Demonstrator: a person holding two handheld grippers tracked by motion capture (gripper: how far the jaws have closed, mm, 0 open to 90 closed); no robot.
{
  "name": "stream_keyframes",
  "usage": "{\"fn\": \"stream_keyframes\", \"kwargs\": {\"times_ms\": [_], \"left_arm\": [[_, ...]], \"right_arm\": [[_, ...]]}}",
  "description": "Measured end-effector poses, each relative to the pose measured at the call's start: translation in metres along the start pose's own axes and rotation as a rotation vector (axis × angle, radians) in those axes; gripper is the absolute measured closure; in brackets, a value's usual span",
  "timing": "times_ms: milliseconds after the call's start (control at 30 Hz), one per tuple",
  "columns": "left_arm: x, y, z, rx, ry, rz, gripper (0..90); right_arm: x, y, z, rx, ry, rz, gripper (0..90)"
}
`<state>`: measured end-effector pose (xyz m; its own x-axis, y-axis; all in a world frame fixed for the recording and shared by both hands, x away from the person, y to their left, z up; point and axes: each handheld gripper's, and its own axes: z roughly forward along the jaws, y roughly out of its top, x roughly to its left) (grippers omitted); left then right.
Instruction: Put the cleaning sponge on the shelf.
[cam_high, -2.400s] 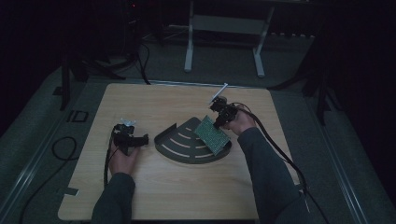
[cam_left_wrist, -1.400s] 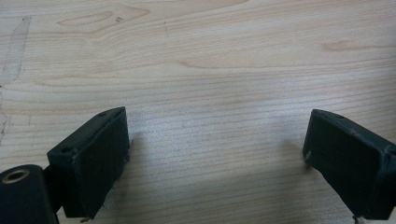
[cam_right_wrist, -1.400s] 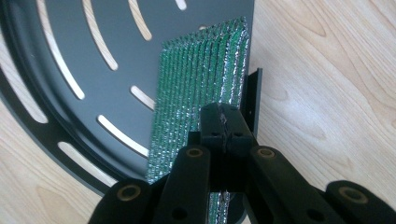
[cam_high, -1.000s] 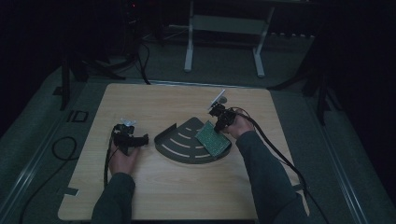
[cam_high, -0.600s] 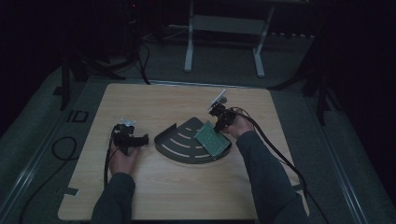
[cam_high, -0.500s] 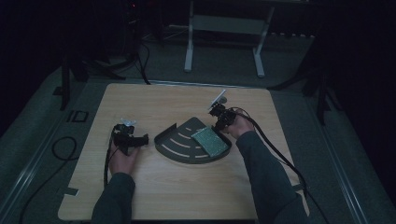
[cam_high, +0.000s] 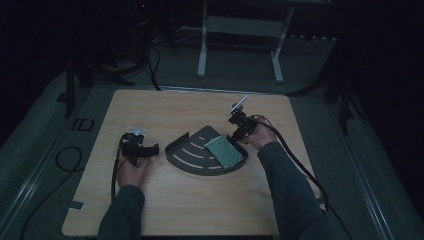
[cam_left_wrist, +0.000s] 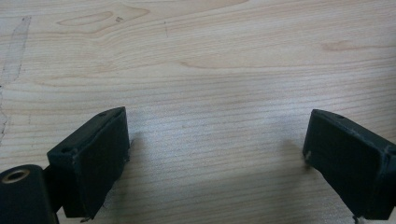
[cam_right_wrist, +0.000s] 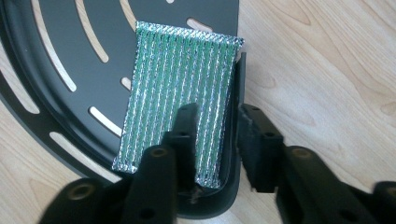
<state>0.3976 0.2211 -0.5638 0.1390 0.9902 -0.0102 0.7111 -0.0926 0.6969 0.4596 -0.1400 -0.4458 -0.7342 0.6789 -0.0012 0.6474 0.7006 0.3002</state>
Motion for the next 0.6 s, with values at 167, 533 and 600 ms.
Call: {"fn": "stream_keyframes", "kwargs": {"times_ms": [167,533,600], "left_arm": [[0.000,0.000,0.000,-0.001,0.000,-0.002,7.5],[0.000,0.000,0.000,0.002,0.001,0.003,7.5],[0.000,0.000,0.000,0.000,0.001,0.000,7.5]], "right_arm": [[-0.005,-0.013,-0.004,-0.042,0.011,0.024,57.1],[-0.006,-0.034,-0.014,-0.138,-0.019,0.071,47.1],[-0.004,-0.037,-0.017,-0.152,-0.020,0.066,45.7]]}}
